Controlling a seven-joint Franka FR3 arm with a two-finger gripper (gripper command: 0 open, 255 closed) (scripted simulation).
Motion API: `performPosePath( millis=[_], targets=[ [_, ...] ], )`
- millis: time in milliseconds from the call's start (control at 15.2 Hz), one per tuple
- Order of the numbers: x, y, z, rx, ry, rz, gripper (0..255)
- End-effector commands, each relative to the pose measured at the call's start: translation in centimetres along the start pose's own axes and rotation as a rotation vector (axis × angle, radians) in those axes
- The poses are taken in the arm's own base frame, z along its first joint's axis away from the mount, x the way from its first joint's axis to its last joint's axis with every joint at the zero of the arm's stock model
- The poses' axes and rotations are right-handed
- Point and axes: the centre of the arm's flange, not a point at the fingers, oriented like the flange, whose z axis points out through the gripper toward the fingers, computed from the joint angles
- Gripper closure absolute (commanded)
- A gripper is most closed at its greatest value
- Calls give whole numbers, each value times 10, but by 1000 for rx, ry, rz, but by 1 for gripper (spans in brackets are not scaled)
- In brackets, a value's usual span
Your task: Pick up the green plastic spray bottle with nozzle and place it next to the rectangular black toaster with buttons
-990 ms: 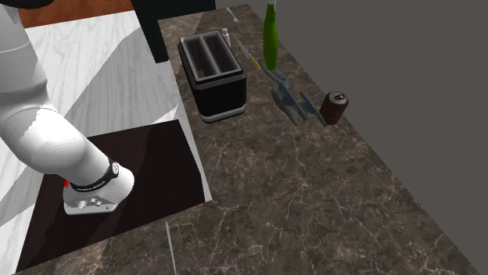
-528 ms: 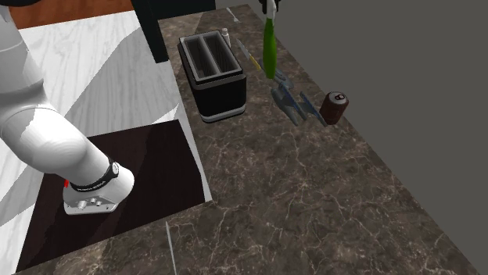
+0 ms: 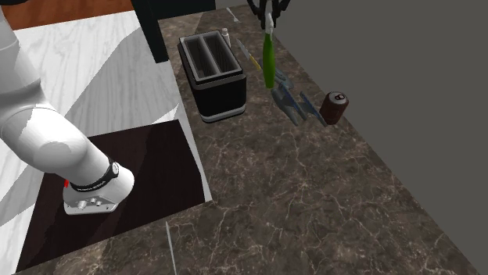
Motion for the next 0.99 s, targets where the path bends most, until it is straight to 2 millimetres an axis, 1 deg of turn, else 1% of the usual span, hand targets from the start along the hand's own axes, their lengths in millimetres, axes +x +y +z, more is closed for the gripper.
performPosePath(
  millis=[0,924],
  targets=[
    [2,0,10,-1,0,0,255],
    [7,-4,84,-1,0,0,255]
  ],
)
